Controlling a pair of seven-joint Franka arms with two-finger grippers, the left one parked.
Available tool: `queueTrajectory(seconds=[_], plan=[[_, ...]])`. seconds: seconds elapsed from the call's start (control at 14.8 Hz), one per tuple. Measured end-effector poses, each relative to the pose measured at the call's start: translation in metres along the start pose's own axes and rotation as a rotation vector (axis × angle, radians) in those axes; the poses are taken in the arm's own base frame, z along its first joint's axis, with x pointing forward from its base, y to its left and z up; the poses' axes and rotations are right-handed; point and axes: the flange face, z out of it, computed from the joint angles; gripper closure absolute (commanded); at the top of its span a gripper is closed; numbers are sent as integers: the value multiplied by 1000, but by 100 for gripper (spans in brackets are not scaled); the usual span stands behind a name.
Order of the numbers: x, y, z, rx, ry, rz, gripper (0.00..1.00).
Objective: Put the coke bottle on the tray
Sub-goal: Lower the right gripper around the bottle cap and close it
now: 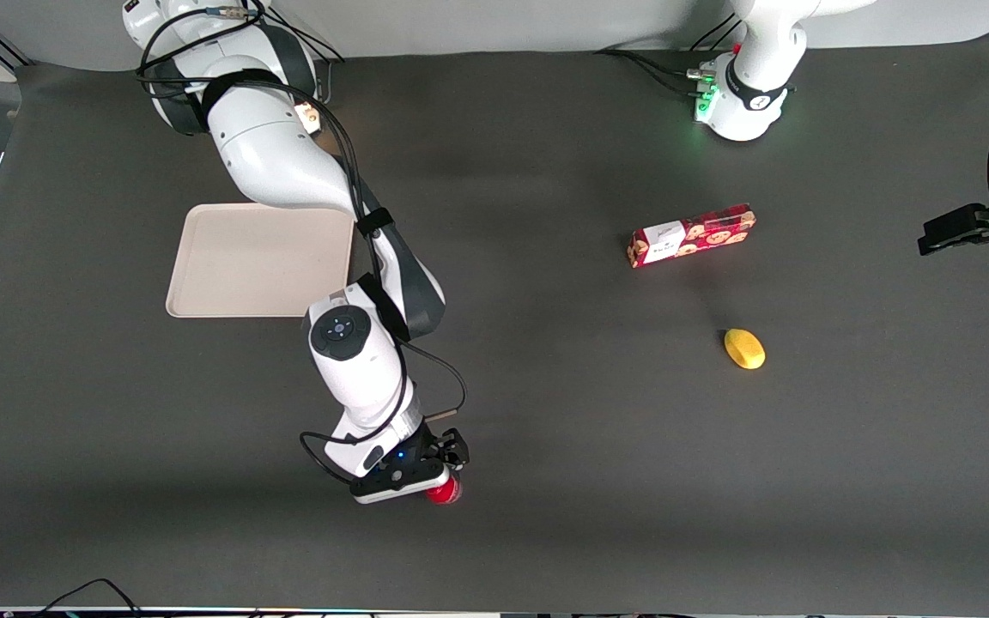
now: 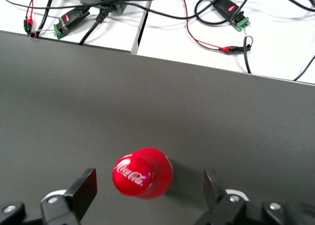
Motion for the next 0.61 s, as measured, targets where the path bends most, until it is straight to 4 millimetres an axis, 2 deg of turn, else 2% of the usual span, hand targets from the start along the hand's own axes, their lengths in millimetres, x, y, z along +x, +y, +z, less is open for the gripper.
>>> queueTrajectory(seconds=[0.2, 0.27, 0.54, 0.61], plan=[[5, 1, -7, 3, 13, 3, 29], [7, 0, -9, 6, 17, 3, 33], [7, -4, -11, 9, 20, 1, 37], [6, -4, -11, 9, 20, 0, 44]])
